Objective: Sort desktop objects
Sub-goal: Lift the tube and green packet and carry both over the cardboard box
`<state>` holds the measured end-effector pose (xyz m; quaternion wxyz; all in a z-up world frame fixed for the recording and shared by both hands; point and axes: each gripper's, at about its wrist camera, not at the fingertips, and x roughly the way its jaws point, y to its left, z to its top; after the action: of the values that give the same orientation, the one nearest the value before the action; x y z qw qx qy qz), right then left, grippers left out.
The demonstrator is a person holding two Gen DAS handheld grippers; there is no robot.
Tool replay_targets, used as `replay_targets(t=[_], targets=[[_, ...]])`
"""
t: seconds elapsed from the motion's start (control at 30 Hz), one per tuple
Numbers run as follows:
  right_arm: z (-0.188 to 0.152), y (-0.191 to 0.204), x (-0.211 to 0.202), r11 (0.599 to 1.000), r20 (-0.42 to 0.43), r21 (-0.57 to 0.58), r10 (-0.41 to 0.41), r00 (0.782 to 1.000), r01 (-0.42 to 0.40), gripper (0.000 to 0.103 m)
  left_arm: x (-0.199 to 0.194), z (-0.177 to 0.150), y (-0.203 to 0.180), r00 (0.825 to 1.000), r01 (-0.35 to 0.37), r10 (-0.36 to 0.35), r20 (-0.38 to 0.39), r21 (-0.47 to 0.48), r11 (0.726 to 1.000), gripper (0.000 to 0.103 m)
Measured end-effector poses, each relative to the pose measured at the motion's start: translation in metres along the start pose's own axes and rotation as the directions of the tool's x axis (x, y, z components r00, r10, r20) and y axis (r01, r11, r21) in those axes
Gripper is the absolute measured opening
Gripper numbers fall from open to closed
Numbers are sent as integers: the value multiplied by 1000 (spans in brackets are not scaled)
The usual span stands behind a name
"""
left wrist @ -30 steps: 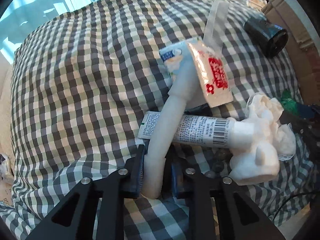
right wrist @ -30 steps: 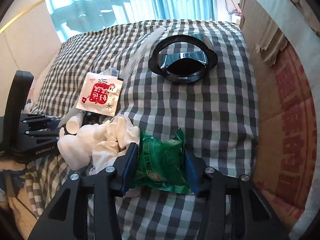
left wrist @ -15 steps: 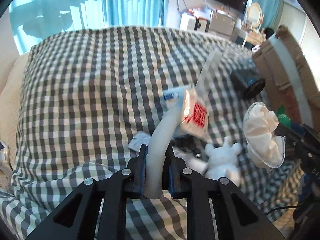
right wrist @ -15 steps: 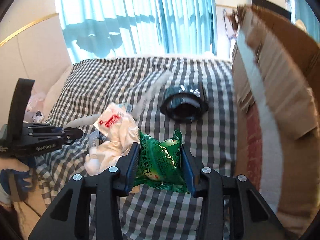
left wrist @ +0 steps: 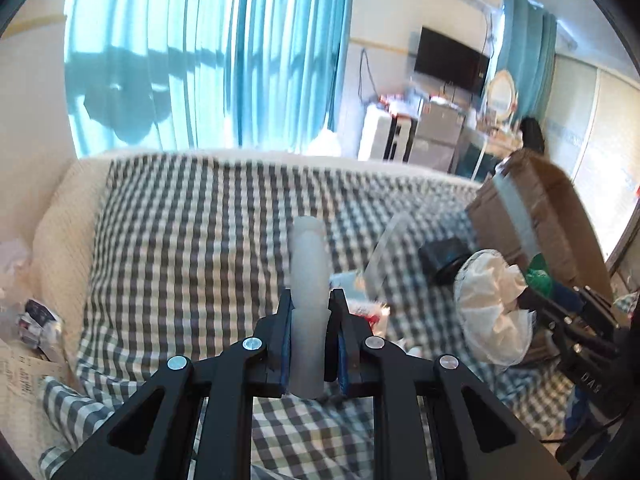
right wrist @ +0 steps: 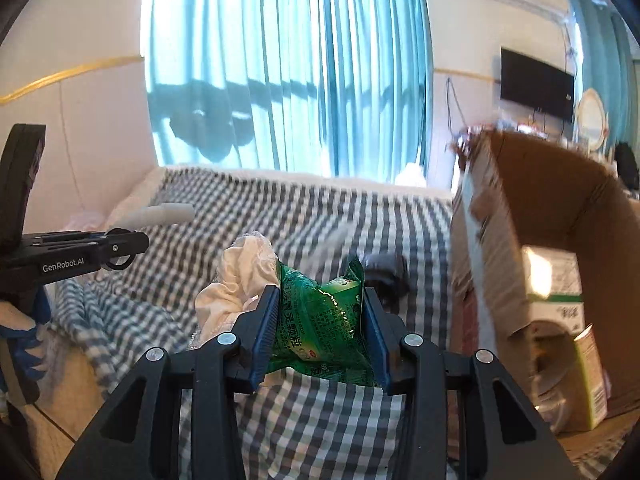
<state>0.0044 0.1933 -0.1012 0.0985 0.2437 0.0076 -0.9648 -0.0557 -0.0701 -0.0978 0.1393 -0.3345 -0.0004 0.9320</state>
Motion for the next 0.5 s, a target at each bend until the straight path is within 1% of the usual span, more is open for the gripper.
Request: replay_targets(t=[0.07, 0.2, 0.3, 0.37, 0.5], targets=[[6, 4, -13, 1000, 43, -9, -10, 999, 10, 40, -16, 4, -6, 999, 23, -23, 36, 3, 1000, 17], [17, 10, -38, 999, 115, -21, -22, 993, 24, 40, -35, 17, -26, 991, 37, -41, 126, 35, 999, 17], [23, 10, -53, 999, 155, -34, -33, 987, 39, 40, -51, 22, -38, 980, 45, -53, 192, 43, 998, 17], [28, 11, -64, 998, 181, -35, -39, 983, 46, 40, -63, 26, -42, 974, 48, -55, 222, 39, 998, 17], [35, 9, -87, 998, 238, -26, -49, 970, 56, 40, -85, 32, -51, 957, 29, -40, 288, 42, 999, 17]])
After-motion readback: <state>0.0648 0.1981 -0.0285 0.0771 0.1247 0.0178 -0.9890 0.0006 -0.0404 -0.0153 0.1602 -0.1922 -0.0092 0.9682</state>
